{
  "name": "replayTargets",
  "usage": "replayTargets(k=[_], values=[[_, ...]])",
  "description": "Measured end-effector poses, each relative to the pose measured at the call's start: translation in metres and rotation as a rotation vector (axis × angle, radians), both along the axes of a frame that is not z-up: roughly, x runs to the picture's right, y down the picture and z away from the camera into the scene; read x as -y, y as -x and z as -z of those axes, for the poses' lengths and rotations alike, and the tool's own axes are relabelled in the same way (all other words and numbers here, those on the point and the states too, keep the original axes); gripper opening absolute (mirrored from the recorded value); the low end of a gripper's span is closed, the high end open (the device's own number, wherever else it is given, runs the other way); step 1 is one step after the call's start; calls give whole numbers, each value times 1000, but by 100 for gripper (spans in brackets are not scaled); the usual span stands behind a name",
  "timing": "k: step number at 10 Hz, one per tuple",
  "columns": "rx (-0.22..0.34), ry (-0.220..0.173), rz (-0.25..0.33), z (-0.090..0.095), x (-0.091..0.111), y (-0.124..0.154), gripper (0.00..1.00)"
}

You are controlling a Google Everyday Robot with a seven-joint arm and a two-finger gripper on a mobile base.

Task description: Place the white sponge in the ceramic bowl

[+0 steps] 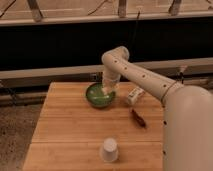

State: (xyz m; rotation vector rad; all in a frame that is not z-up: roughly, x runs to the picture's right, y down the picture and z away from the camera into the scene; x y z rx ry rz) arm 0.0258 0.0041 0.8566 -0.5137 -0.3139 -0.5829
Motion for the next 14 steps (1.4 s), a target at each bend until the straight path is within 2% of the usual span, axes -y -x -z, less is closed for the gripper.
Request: replayTargets(k=[5,7,11,13,14], values=[[9,-1,10,-2,3,1,0],[14,-2,14,-2,4,1,8],[21,-2,21,-4,5,1,16],[25,-2,25,-5,5,1,30],[27,-3,27,-5,5,2,30]])
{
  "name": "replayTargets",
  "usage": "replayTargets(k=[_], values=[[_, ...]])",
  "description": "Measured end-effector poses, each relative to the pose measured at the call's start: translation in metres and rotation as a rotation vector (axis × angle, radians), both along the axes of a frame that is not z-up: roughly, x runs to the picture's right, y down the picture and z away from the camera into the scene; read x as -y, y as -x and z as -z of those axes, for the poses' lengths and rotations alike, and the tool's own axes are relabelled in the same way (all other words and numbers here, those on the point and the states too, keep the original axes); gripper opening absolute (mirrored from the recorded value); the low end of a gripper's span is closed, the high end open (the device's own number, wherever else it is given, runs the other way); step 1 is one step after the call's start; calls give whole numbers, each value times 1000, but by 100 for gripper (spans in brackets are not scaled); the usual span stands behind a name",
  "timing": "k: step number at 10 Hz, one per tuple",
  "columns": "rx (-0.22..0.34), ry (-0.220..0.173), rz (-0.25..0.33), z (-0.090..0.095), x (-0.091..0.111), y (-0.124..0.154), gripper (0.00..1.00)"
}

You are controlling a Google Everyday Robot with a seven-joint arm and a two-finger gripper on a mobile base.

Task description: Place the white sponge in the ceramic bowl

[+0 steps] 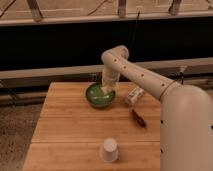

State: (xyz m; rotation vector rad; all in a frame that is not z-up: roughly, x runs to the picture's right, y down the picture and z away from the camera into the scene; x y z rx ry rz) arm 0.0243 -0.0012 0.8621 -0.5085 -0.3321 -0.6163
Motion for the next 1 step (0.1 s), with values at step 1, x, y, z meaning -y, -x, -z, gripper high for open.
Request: replayTargets(k=[1], values=[[1,0,0,0,0,0,31]])
